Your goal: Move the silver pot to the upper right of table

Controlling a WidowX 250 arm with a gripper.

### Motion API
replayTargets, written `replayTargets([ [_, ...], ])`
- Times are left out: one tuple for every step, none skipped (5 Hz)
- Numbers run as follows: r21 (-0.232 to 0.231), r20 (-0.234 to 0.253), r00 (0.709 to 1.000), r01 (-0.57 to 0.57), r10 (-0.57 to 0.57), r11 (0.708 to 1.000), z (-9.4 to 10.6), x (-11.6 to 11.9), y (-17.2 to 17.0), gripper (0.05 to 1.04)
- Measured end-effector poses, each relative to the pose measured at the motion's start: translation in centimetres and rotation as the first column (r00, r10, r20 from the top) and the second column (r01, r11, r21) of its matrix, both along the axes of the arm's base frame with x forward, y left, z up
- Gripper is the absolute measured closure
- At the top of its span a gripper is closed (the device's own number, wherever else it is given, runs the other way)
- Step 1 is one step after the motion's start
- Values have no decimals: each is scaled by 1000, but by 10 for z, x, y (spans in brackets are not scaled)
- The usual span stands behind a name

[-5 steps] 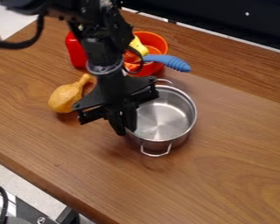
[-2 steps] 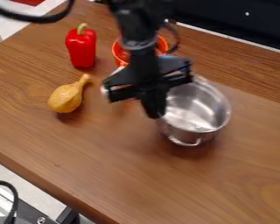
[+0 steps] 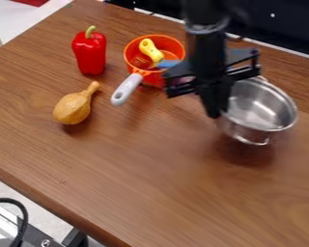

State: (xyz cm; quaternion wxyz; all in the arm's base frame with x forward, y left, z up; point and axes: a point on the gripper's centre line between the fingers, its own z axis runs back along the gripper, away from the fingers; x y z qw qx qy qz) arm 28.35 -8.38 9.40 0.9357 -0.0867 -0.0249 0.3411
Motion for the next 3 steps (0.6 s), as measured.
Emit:
replayTargets([
  [-5, 4, 999, -52, 52, 999, -1, 31, -19, 1029],
  [9, 43, 993, -106, 106, 994, 1, 56, -20, 1029],
  [1, 66, 988, -138, 137, 990, 4, 79, -16, 1029],
])
